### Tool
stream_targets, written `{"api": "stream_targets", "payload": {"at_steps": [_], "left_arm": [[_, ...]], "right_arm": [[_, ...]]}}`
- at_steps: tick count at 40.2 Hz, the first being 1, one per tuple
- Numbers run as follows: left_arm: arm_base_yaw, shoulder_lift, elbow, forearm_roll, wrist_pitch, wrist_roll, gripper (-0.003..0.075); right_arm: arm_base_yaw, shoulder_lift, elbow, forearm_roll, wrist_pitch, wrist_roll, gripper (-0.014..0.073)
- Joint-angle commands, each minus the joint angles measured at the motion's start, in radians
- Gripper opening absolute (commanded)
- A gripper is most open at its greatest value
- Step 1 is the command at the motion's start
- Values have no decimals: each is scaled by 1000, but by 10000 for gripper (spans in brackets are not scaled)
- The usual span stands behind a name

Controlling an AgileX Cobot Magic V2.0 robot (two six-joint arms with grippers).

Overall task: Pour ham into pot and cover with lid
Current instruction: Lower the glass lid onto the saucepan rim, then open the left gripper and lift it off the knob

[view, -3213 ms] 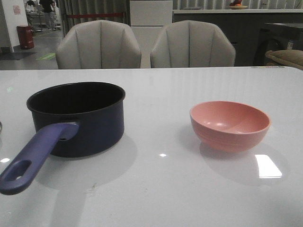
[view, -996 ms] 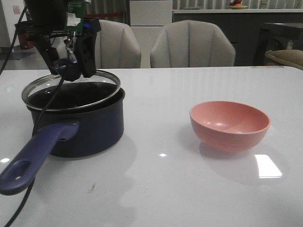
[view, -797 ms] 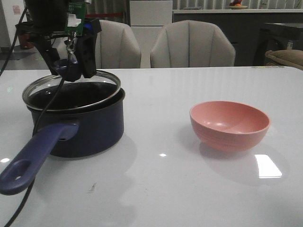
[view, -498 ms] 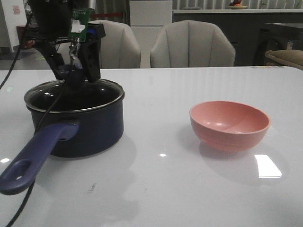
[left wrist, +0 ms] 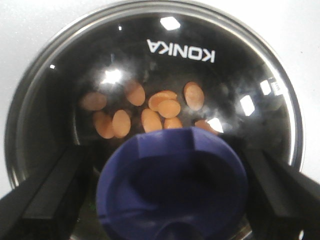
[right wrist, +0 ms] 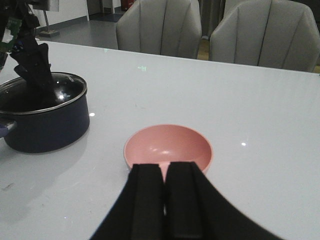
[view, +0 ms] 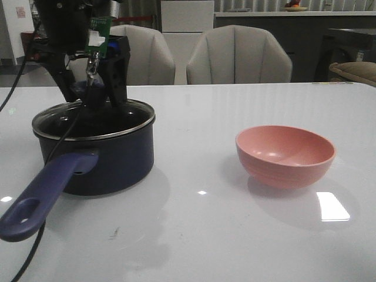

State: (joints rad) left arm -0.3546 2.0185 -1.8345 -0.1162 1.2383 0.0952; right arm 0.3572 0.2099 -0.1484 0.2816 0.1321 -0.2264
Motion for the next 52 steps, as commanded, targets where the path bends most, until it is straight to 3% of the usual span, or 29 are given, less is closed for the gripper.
{"api": "stream_targets", "payload": {"at_steps": [1, 15, 26, 39, 52], "left_arm": [[-2, -54, -74, -7, 32, -1, 607], [-1, -150, -100, -5, 32, -1, 607], [-1, -335, -31, 4, 23, 32, 606], [-1, -632, 297, 45, -118, 54, 606], [-1, -1037, 741, 16, -465, 54, 606]], "right_arm": [[1, 6, -29, -1, -88, -12, 150], [1, 6, -29, -1, -88, -12, 150], [1, 6, -29, -1, -88, -12, 150], [1, 6, -29, -1, -88, -12, 150], [1, 6, -29, -1, -88, -12, 150]]}}
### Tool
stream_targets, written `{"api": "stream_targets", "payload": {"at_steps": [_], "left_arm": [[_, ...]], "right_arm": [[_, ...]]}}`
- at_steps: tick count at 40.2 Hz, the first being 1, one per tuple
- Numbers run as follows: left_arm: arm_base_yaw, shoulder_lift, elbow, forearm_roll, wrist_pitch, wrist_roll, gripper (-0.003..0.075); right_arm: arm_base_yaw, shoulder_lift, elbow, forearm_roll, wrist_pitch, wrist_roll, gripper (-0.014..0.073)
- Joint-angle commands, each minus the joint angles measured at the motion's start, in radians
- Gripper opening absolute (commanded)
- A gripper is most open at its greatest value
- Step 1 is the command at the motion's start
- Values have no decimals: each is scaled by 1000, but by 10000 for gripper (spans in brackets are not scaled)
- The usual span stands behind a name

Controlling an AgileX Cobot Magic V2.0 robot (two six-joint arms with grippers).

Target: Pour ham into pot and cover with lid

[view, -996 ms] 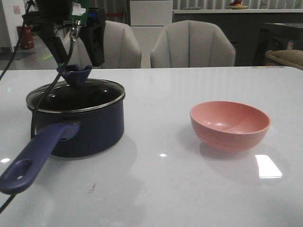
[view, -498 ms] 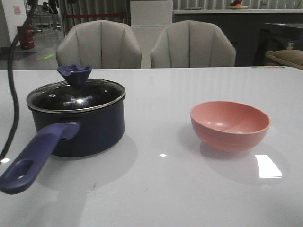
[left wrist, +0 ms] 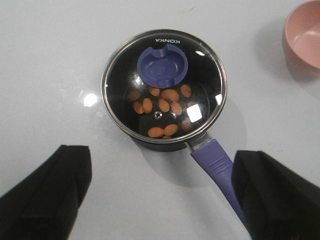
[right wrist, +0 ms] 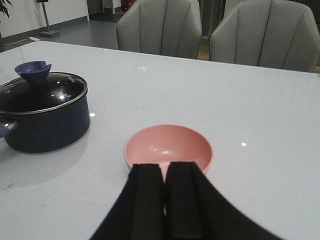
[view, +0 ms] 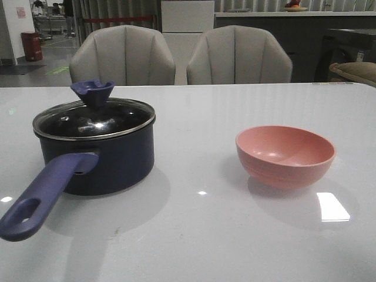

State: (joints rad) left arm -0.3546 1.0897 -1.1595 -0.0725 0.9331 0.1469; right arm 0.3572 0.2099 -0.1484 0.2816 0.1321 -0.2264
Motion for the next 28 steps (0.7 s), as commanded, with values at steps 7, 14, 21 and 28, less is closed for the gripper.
{"api": "stream_targets", "payload": {"at_steps": [7, 14, 21, 28], "left_arm": [[-1, -370, 311, -103, -367, 2, 606], [-1, -672, 529, -95, -469, 2, 606], [-1, -920, 706, -69, -512, 2, 606], [-1, -1049, 806, -69, -523, 2, 498]], "right_arm": [[1, 6, -29, -1, -88, -12, 150], [1, 6, -29, -1, -88, -12, 150], [1, 6, -29, -1, -88, -12, 150], [1, 6, -29, -1, -88, -12, 150]]}}
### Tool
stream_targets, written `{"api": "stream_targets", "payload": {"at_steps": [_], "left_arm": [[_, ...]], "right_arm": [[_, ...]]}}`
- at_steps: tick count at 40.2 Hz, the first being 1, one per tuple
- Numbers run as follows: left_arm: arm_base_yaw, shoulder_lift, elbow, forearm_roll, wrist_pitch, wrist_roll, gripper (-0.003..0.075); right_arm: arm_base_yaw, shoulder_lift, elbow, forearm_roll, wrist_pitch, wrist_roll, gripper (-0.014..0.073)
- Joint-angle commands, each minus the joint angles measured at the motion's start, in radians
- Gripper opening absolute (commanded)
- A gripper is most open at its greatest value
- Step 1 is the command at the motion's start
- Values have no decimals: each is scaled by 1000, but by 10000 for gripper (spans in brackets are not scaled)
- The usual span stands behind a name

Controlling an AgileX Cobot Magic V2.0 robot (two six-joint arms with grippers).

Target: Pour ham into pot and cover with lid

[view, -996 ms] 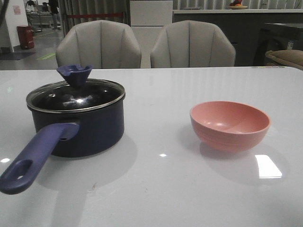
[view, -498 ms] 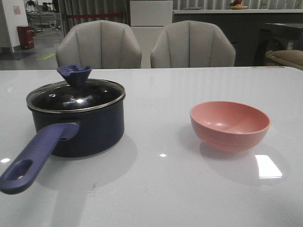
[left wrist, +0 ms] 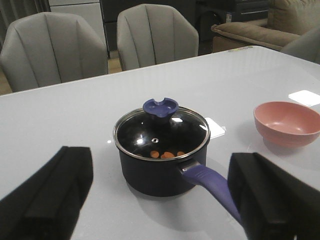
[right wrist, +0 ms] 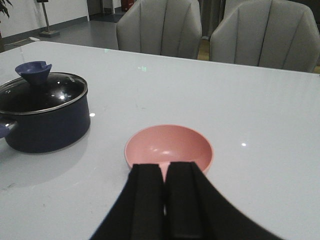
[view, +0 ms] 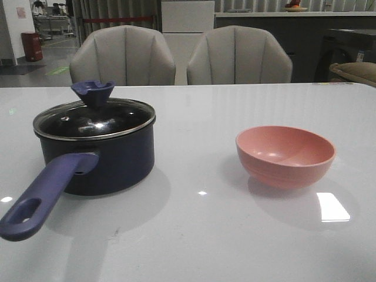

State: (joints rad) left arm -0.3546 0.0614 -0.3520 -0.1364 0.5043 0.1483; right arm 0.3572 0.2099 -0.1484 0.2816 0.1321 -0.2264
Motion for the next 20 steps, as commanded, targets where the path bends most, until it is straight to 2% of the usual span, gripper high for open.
{"api": "stream_targets", "payload": {"at_steps": [1, 2, 5, 6, 10, 20], "left_arm": [[-1, -26, -1, -8, -101, 0, 441], [-1, -31, 1, -8, -106, 0, 392], [-1, -31, 1, -8, -123, 0, 157], [-1, -31, 1, -8, -125, 0, 106], [-1, -31, 1, -8, -127, 0, 146], [-1, -31, 1, -8, -127, 0, 132]], "right_arm": [[1, 6, -29, -1, -88, -12, 150], [1, 6, -29, -1, -88, -12, 150], [1, 6, -29, -1, -88, -12, 150], [1, 6, -29, -1, -88, -12, 150], [1, 6, -29, -1, -88, -12, 150], [1, 6, -29, -1, -88, -12, 150]]}}
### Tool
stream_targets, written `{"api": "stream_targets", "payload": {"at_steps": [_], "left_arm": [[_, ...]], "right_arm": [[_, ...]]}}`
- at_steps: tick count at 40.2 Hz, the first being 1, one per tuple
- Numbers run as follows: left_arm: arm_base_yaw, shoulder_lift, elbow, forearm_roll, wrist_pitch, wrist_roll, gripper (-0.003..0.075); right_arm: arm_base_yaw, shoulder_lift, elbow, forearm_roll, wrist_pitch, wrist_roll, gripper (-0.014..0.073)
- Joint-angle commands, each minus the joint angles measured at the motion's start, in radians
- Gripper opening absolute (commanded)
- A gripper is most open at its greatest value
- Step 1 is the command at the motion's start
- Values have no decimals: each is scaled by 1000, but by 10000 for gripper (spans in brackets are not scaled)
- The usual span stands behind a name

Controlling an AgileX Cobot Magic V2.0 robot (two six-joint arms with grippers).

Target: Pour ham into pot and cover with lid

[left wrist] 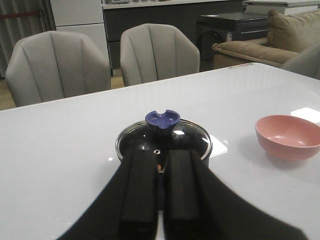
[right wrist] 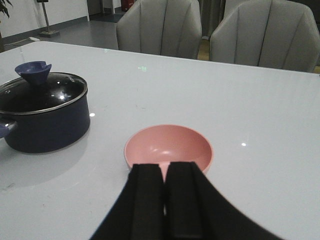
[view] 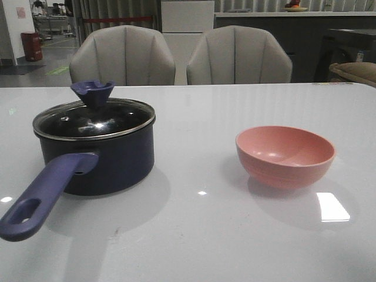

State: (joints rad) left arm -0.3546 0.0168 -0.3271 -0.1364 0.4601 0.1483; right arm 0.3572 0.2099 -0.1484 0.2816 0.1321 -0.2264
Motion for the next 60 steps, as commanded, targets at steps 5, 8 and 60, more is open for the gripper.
{"api": "stream_targets", "payload": {"at_steps": [5, 8, 60], "left_arm": [[-1, 14, -24, -8, -83, 0, 132], [-1, 14, -24, -8, -83, 0, 132], [317, -42, 353, 110, -473, -205, 132]], "right_arm": [[1, 6, -29, -1, -88, -12, 150], [1, 6, -29, -1, -88, -12, 150], [0, 6, -29, -1, -87, -12, 150]]}}
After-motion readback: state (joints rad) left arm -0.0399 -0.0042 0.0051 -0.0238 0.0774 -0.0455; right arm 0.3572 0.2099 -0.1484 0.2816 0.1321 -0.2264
